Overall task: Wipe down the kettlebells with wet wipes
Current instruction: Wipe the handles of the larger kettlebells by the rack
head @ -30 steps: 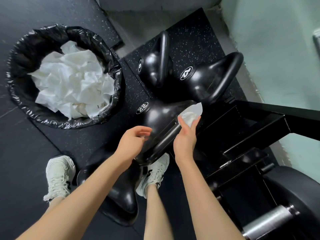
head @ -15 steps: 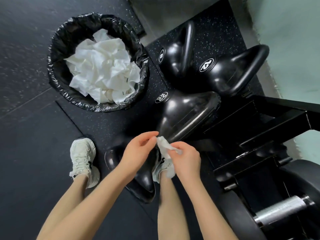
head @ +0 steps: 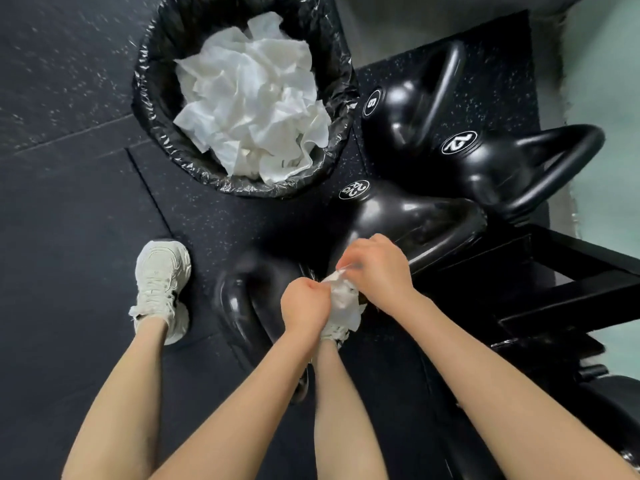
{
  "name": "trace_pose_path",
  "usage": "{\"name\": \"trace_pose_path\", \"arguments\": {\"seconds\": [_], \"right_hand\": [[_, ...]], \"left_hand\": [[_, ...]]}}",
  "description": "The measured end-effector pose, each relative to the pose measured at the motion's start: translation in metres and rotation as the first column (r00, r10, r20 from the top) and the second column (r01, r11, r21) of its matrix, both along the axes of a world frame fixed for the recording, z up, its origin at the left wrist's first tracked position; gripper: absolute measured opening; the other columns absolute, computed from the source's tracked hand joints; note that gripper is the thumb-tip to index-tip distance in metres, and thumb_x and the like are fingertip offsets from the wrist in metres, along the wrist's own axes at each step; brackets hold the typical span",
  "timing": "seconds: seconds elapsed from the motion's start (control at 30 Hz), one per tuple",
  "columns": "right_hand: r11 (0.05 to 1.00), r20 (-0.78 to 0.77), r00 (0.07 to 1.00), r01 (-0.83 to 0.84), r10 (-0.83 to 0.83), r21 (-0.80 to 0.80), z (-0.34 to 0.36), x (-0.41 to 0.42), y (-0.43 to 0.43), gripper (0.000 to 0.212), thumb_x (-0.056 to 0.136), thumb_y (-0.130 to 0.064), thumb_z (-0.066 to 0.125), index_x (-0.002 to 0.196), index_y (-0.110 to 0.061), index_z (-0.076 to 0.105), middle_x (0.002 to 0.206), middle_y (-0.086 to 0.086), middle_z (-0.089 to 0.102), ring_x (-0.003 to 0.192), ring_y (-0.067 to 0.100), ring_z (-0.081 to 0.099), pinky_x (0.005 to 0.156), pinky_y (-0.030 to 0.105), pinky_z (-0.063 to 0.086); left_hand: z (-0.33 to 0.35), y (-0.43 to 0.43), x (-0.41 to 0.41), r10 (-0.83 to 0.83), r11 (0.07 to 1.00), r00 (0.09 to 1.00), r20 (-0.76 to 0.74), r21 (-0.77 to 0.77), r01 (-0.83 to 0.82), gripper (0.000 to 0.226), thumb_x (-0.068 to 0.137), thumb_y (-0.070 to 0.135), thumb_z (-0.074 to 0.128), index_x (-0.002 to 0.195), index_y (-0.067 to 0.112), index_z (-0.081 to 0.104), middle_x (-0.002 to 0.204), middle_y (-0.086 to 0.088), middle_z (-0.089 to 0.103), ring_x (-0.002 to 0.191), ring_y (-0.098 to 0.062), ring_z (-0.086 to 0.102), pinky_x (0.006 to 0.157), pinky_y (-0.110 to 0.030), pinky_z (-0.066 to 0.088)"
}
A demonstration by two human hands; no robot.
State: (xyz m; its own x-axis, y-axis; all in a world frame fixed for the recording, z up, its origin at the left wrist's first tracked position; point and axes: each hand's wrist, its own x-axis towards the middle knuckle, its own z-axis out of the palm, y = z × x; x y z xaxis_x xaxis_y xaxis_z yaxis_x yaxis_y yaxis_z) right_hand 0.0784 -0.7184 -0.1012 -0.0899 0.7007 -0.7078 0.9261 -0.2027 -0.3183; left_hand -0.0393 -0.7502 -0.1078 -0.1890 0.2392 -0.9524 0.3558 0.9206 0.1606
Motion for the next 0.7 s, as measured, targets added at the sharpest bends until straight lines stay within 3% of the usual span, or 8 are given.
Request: {"name": "trace_pose_path", "arguments": {"seconds": [0.07, 0.2, 0.27, 0.37, 0.47, 0.53, 0.6, 0.7], "right_hand": [[0.97, 0.163, 0.964, -0.226, 0.209, 0.093, -0.009, -0.004, -0.001, 0.011, 0.063, -0.019, 0.082, 0.068, -0.027, 0.076, 0.072, -0.002, 0.063, 0.074, 0.023, 0.054, 0.063, 0.031, 0.038], [0.929, 0.211, 0.932, -0.331, 0.295, 0.166, -0.007, -0.009, -0.02, 0.023, 0.042, -0.003, 0.085, 0.049, -0.016, 0.067, 0.051, 0.0, 0.041, 0.05, 0.02, 0.04, 0.049, 0.025, 0.028], [0.951, 0.169, 0.958, -0.259, 0.231, 0.168, -0.01, -0.001, -0.023, 0.022, 0.047, 0.001, 0.082, 0.055, -0.015, 0.069, 0.049, 0.0, 0.042, 0.05, 0.018, 0.038, 0.046, 0.026, 0.034], [0.999, 0.085, 0.996, -0.04, 0.039, 0.012, -0.015, 0.0, -0.012, 0.023, 0.081, -0.004, 0.062, 0.097, -0.015, 0.074, 0.079, 0.006, 0.07, 0.08, 0.025, 0.062, 0.074, 0.032, 0.05], [0.999, 0.071, 0.997, -0.039, 0.039, 0.0, -0.018, 0.0, -0.008, 0.024, 0.085, -0.005, 0.054, 0.095, -0.015, 0.073, 0.083, 0.005, 0.072, 0.082, 0.023, 0.063, 0.069, 0.026, 0.043], [0.999, 0.059, 0.998, -0.035, 0.037, -0.037, -0.02, 0.002, -0.005, 0.024, 0.082, -0.004, 0.054, 0.09, -0.016, 0.074, 0.082, 0.004, 0.072, 0.076, 0.019, 0.062, 0.066, 0.022, 0.037], [0.99, 0.042, 0.998, -0.048, 0.054, -0.134, -0.02, 0.002, -0.002, 0.026, 0.083, -0.005, 0.054, 0.094, -0.018, 0.074, 0.089, 0.003, 0.074, 0.078, 0.017, 0.062, 0.068, 0.022, 0.04], [0.894, 0.065, 0.913, -0.378, 0.403, -0.241, -0.012, -0.002, -0.002, 0.029, 0.089, -0.012, 0.046, 0.104, -0.022, 0.069, 0.098, 0.002, 0.071, 0.092, 0.022, 0.062, 0.086, 0.031, 0.045]], "left_hand": [[-0.006, -0.005, 0.0, 0.022, 1.0, 0.998, -0.051, 0.022, -0.021, 0.024, 0.083, 0.012, 0.053, 0.059, 0.011, 0.056, 0.061, 0.0, 0.051, 0.062, -0.018, 0.045, 0.054, -0.026, 0.036], [-0.014, -0.012, 0.003, 0.088, 0.99, 0.989, -0.119, 0.117, -0.074, 0.017, 0.083, 0.012, 0.058, 0.078, 0.01, 0.074, 0.073, 0.003, 0.066, 0.058, -0.005, 0.05, 0.043, -0.005, 0.033], [-0.021, -0.014, 0.006, 0.121, 0.988, 0.985, -0.127, 0.114, -0.107, 0.015, 0.082, 0.012, 0.06, 0.082, 0.01, 0.074, 0.081, -0.001, 0.071, 0.065, -0.01, 0.055, 0.047, -0.004, 0.035], [-0.025, -0.021, 0.009, 0.233, 0.972, 0.967, -0.107, 0.032, -0.231, 0.017, 0.08, 0.011, 0.063, 0.096, 0.009, 0.069, 0.096, -0.003, 0.07, 0.087, -0.017, 0.063, 0.066, -0.017, 0.042], [-0.012, -0.03, 0.011, 0.409, 0.912, 0.911, -0.057, 0.057, -0.406, 0.012, 0.08, 0.01, 0.062, 0.09, 0.012, 0.068, 0.088, -0.002, 0.068, 0.085, -0.019, 0.064, 0.075, -0.029, 0.052], [-0.002, -0.035, 0.014, 0.496, 0.867, 0.868, -0.001, 0.04, -0.496, 0.015, 0.084, 0.015, 0.059, 0.071, 0.015, 0.067, 0.072, 0.002, 0.062, 0.071, -0.015, 0.057, 0.068, -0.027, 0.049], [0.001, -0.039, 0.023, 0.603, 0.796, 0.797, 0.029, -0.082, -0.599, 0.033, 0.09, 0.023, 0.052, 0.058, 0.019, 0.061, 0.063, 0.001, 0.056, 0.064, -0.017, 0.051, 0.06, -0.028, 0.043], [-0.003, -0.035, 0.039, 0.848, 0.512, 0.529, 0.046, -0.332, -0.792, 0.031, 0.098, 0.03, 0.041, 0.085, 0.015, 0.065, 0.092, -0.01, 0.069, 0.09, -0.024, 0.066, 0.077, -0.032, 0.055]]}}
